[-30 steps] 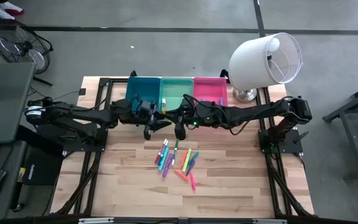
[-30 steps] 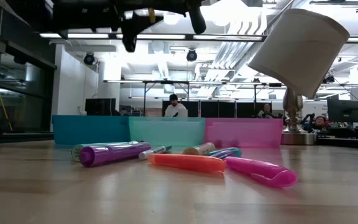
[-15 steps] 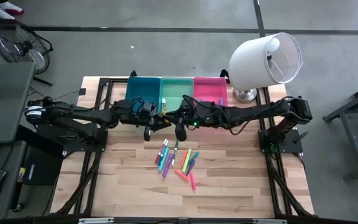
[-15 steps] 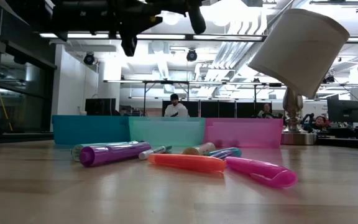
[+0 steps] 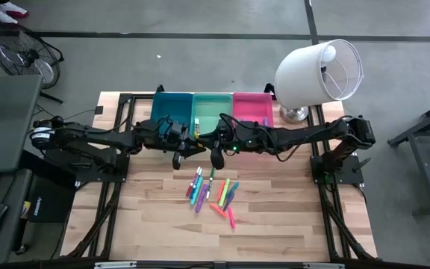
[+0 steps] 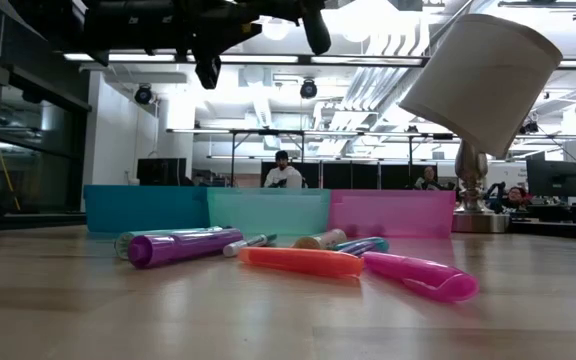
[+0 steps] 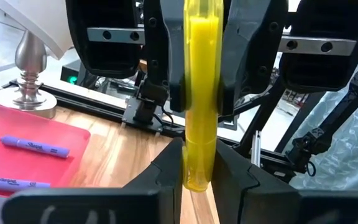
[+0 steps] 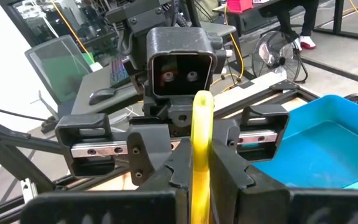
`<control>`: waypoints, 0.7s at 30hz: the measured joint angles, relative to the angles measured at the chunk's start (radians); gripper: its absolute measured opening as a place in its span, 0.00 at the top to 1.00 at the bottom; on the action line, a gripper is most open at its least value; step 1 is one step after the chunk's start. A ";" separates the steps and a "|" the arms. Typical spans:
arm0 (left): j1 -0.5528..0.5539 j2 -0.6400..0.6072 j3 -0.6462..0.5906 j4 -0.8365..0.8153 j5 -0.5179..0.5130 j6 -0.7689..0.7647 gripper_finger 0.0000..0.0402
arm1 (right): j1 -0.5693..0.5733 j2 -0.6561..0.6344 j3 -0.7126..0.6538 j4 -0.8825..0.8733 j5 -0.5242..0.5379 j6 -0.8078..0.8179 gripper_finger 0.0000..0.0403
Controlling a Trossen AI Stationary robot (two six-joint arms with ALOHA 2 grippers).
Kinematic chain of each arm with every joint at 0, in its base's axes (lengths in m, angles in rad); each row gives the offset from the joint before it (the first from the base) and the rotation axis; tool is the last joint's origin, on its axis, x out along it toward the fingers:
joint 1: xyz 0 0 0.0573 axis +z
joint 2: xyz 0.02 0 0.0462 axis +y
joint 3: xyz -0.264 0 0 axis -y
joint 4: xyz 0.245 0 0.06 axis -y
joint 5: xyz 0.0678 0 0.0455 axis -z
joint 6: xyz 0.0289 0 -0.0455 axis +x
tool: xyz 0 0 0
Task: Pick & Place Markers
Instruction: Put the yellow pen into the blue bin
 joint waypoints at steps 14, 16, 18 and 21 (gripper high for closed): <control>0.000 0.000 0.000 0.001 -0.015 0.010 0.87 | 0.000 0.000 -0.001 -0.003 -0.007 -0.001 0.94; 0.000 0.000 0.000 0.001 -0.015 0.010 0.87 | 0.000 0.000 -0.001 -0.003 -0.007 -0.001 0.94; 0.000 0.000 0.000 0.001 -0.015 0.010 0.87 | 0.000 0.000 -0.001 -0.003 -0.007 -0.001 0.93; 0.000 0.000 0.000 0.001 -0.015 0.010 0.87 | 0.000 0.000 -0.001 -0.003 -0.013 -0.002 0.90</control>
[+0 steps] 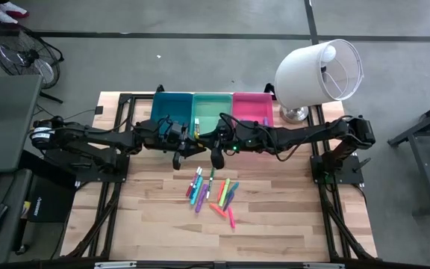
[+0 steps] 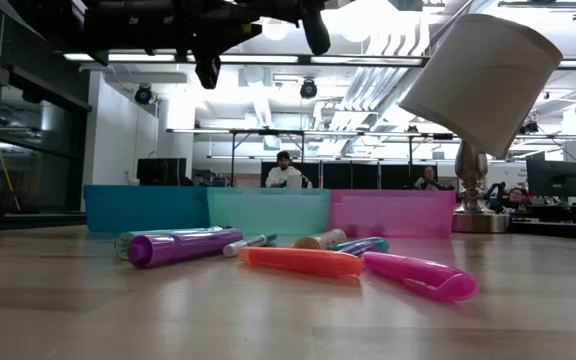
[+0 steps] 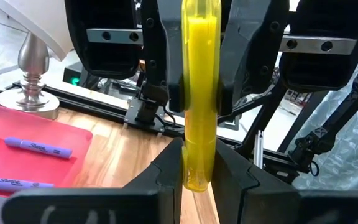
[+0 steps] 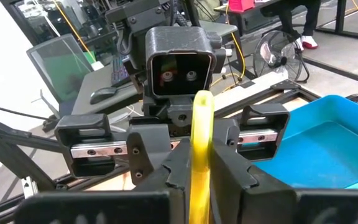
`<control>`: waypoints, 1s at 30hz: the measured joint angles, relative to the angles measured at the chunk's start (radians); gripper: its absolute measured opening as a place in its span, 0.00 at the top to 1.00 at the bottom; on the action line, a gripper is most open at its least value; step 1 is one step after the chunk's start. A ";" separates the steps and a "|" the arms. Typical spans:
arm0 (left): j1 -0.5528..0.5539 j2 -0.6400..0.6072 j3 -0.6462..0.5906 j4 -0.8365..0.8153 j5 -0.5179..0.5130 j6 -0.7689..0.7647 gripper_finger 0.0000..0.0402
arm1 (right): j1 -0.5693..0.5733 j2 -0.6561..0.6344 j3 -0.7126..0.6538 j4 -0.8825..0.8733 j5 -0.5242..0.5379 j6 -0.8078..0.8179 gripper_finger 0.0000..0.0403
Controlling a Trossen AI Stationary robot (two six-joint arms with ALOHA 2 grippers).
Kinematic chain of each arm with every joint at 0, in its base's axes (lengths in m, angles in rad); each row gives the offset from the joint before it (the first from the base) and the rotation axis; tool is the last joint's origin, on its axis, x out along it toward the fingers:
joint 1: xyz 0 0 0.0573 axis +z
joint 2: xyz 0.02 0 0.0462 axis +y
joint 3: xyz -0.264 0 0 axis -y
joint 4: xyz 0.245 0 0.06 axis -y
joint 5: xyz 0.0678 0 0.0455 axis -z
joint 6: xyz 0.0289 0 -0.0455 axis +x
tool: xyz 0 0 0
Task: Pick & Place Markers
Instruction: Put the yellow pen into the blue bin
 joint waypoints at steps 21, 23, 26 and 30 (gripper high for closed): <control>0.000 -0.002 0.000 0.001 -0.007 0.000 0.87 | -0.009 -0.146 -0.003 -0.159 0.099 -0.064 0.60; 0.000 -0.003 0.000 -0.002 -0.034 0.000 0.87 | -0.008 -0.186 -0.003 -0.224 0.146 -0.071 0.60; 0.001 -0.004 0.000 -0.046 -0.113 0.001 0.87 | -0.008 -0.236 -0.002 -0.336 0.204 -0.040 0.60; 0.038 -0.061 0.001 -0.184 -0.230 -0.020 0.87 | -0.003 -0.270 -0.002 -0.485 0.211 0.050 0.60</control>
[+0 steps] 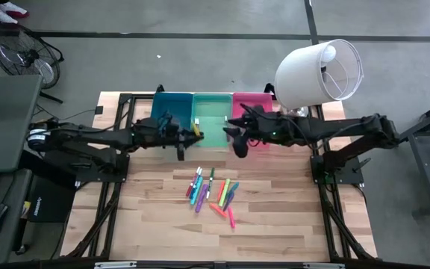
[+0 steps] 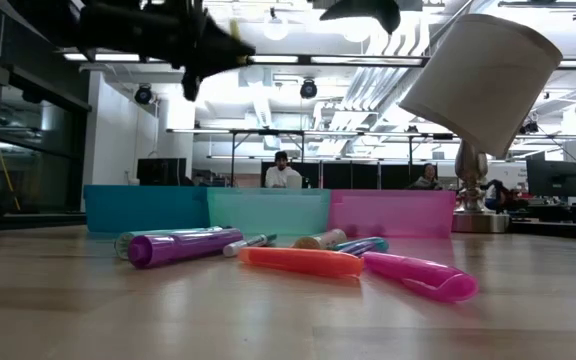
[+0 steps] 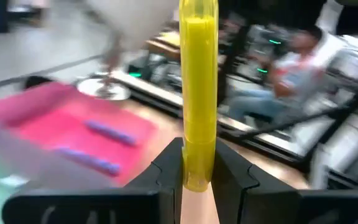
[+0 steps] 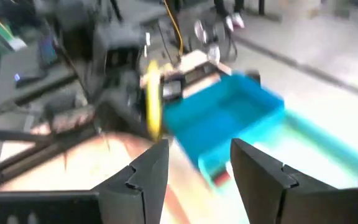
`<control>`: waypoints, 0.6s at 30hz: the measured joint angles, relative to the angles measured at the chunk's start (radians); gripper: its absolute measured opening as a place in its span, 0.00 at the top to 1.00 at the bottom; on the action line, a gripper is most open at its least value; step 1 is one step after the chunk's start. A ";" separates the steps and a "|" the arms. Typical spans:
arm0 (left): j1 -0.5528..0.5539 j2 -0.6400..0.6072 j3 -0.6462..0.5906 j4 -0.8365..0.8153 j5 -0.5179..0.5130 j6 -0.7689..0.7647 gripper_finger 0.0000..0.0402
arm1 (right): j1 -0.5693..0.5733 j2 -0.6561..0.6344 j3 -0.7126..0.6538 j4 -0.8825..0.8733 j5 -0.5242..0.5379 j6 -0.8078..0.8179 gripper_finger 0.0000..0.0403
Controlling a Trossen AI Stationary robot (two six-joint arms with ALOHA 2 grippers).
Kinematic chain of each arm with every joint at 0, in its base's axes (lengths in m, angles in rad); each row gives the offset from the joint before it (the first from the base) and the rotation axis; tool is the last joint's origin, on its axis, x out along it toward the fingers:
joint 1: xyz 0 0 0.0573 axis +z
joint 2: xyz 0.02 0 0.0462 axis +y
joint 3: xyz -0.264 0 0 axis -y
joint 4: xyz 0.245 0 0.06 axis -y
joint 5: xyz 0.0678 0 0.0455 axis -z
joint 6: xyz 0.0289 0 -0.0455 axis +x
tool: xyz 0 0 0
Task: Pick & Place Markers
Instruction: Put the yellow pen into the blue bin
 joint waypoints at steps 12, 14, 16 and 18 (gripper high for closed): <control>0.303 -0.123 0.126 -0.782 -0.113 -0.192 0.85 | 0.062 0.002 0.000 -0.213 0.045 0.126 0.60; 0.351 -0.106 0.157 -0.875 -0.100 -0.198 0.85 | 0.068 0.002 0.000 -0.212 0.051 0.127 0.60; 0.398 -0.076 0.185 -0.970 -0.077 -0.223 0.85 | 0.071 0.002 0.000 -0.213 0.053 0.132 0.60; 0.441 -0.041 0.207 -1.017 -0.035 -0.242 0.85 | 0.071 0.002 0.000 -0.217 0.053 0.134 0.60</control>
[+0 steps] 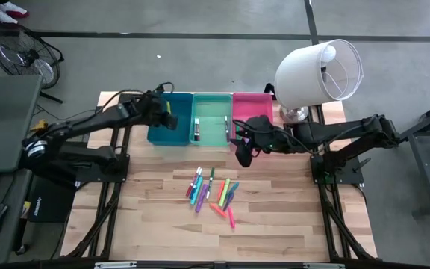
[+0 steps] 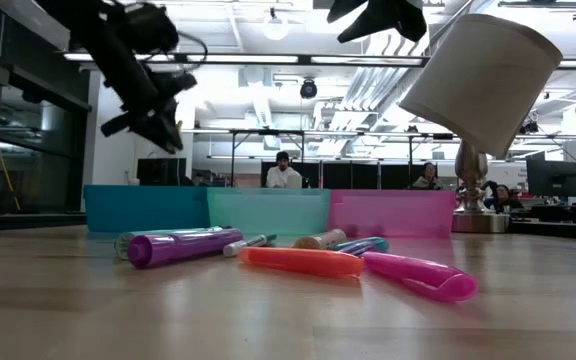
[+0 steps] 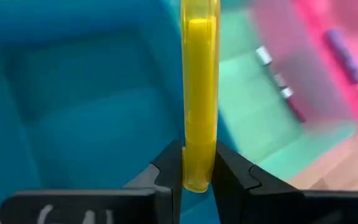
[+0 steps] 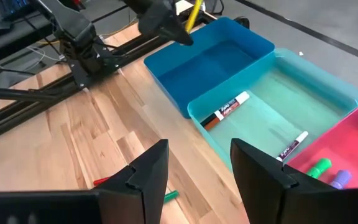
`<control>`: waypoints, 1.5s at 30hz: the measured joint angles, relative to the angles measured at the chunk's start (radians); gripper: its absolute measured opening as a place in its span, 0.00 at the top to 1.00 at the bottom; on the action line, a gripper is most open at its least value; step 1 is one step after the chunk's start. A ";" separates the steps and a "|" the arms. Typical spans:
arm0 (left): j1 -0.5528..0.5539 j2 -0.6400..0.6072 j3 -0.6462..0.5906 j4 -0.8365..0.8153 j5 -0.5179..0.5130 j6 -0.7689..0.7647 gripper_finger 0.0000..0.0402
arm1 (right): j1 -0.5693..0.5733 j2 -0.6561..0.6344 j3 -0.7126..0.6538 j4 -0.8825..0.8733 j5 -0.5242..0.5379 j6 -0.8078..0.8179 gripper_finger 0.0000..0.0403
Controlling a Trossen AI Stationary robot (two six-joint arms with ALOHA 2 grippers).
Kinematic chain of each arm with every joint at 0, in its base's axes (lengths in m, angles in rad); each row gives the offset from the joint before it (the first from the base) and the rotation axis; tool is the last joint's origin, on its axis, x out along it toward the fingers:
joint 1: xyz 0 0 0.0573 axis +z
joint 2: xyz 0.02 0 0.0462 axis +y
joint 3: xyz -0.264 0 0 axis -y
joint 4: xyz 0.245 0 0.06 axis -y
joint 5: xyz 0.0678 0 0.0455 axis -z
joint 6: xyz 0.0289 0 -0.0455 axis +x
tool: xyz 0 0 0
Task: Pick & Place Markers
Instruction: Put the yellow pen into the blue bin, then put the pink pen into the blue bin
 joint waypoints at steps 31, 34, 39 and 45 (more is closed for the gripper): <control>0.156 0.300 0.014 -0.060 0.264 0.062 0.75 | 0.011 0.001 0.000 -0.003 -0.021 -0.003 0.60; 0.156 0.300 0.014 -0.051 0.281 0.062 0.67 | 0.012 0.001 0.000 -0.008 -0.026 0.000 0.60; 0.156 0.300 0.040 -0.056 0.310 0.064 0.58 | 0.013 0.001 0.000 -0.009 -0.026 0.000 0.60; 0.156 0.299 0.119 -0.093 0.345 0.064 0.57 | 0.013 0.001 0.000 -0.011 -0.026 0.000 0.60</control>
